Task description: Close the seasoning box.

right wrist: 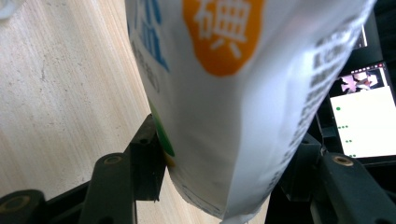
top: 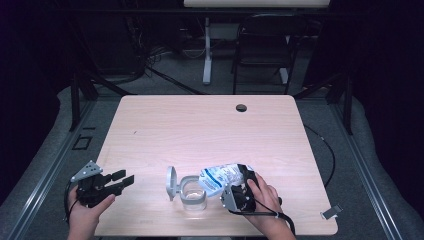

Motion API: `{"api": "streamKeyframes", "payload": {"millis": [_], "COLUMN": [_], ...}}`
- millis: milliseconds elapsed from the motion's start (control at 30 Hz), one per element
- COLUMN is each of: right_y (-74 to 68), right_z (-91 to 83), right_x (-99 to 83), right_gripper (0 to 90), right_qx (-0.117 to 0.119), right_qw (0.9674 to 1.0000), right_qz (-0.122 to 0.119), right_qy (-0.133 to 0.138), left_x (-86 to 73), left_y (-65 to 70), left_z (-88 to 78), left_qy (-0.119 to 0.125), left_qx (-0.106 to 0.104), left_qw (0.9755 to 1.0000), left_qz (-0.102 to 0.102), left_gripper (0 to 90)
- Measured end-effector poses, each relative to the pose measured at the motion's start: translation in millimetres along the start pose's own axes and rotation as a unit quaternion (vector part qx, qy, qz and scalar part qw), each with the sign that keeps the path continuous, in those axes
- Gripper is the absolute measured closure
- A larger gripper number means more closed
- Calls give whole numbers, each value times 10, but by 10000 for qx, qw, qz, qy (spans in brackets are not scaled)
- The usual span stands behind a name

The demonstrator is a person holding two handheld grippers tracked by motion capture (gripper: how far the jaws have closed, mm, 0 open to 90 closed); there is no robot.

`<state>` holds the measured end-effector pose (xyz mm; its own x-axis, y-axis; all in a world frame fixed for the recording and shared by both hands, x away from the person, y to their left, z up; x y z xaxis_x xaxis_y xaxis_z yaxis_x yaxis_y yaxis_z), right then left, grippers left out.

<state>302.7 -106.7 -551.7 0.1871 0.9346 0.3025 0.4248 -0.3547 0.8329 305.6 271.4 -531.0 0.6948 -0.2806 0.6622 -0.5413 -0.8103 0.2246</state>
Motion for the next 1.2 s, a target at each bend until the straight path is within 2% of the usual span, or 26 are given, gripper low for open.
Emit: {"api": "streamKeyframes", "payload": {"millis": [133,267,300,367,400,433,467,500,533,767,1100,1200], "right_y": [-5,-24,-14,-10,-27,-13,-13,-35,-38,-57,-90,-74], "right_z": [-5,-2,-14,-25,-9,-33,-33,-11,-10,-19,1,-20], "right_x": [2,23,18,20,29,28,28,40,44,62,75,76], "right_gripper": [436,437,437,437,437,438,438,437,438,440,442,442], "right_qx": [-56,-126,-154,-182,-168,-252,-252,-205,-233,-391,-438,-524], "right_qw": [9999,9996,9992,9989,9993,9983,9983,9989,9988,9958,9952,9935], "right_qz": [-147,-250,-362,-405,-347,-509,-509,-411,-431,-830,-872,-1008], "right_qy": [-43,45,-57,-115,6,-137,-137,31,47,-34,7,-123], "left_x": [1,0,0,1,0,1,1,0,-1,0,0,1], "left_y": [0,-3,-3,-2,-3,-3,-3,-5,-5,-13,-19,-21], "left_z": [1,4,4,1,-3,-5,-4,-4,-3,-3,-7,-7], "left_qy": [7,-2,1,2,-13,-6,5,-5,-7,19,23,31], "left_qx": [3,10,9,11,12,9,3,10,7,10,17,18], "left_qw": [10000,10000,10000,10000,10000,10000,10000,10000,10000,10000,10000,10000], "left_qz": [-3,-3,-4,-9,-7,-10,-15,-10,-14,-27,-28,-32], "left_gripper": [536,537,537,537,537,536,536,536,537,536,536,536]}}
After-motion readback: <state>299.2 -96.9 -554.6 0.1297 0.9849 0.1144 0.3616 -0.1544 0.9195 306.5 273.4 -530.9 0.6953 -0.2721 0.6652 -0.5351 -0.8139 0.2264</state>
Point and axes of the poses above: each handheld gripper's, and its own axes: z roughly forward along the jaws, x roughly out of its top, y roughly to its right, the point moved 5 cm from there along z, roughly forward along the jaws, and after that the axes turned 13 degrees about -y, right-handed, at the moved point
